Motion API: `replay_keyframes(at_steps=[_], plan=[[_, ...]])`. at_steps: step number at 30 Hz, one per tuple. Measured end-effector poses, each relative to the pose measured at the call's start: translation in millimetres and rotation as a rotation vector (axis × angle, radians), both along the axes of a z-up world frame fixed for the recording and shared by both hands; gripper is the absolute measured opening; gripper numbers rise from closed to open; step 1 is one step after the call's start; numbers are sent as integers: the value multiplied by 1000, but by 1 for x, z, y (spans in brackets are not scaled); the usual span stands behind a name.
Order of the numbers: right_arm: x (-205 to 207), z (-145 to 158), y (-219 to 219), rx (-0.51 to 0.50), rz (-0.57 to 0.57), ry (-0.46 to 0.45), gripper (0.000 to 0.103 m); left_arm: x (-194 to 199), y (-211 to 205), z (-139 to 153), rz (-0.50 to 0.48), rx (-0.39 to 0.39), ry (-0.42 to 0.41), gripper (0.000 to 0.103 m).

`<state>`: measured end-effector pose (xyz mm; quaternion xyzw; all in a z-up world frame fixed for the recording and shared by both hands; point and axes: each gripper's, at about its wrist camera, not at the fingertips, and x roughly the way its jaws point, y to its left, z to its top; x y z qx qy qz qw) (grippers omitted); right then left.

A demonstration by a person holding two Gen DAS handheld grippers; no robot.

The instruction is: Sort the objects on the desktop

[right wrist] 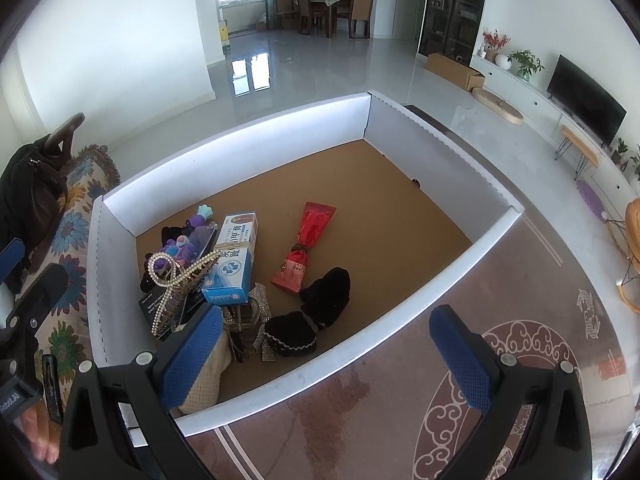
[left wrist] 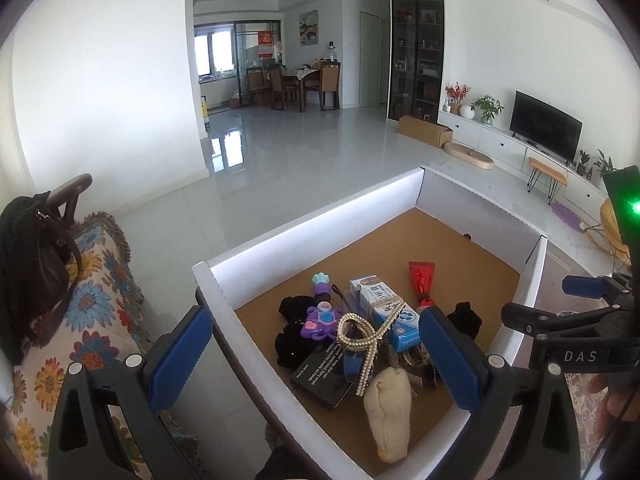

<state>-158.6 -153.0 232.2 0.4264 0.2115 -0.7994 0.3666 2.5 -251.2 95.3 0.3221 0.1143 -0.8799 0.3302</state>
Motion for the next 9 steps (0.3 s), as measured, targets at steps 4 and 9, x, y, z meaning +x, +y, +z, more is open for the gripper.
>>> replay_keyframes(at_steps=[4, 9], plan=[[2, -4, -2, 8, 6, 2, 103, -1, -2, -4, -21, 46, -2, 103], [4, -7, -3, 12, 8, 3, 103, 5, -2, -7, 2, 49, 32, 103]])
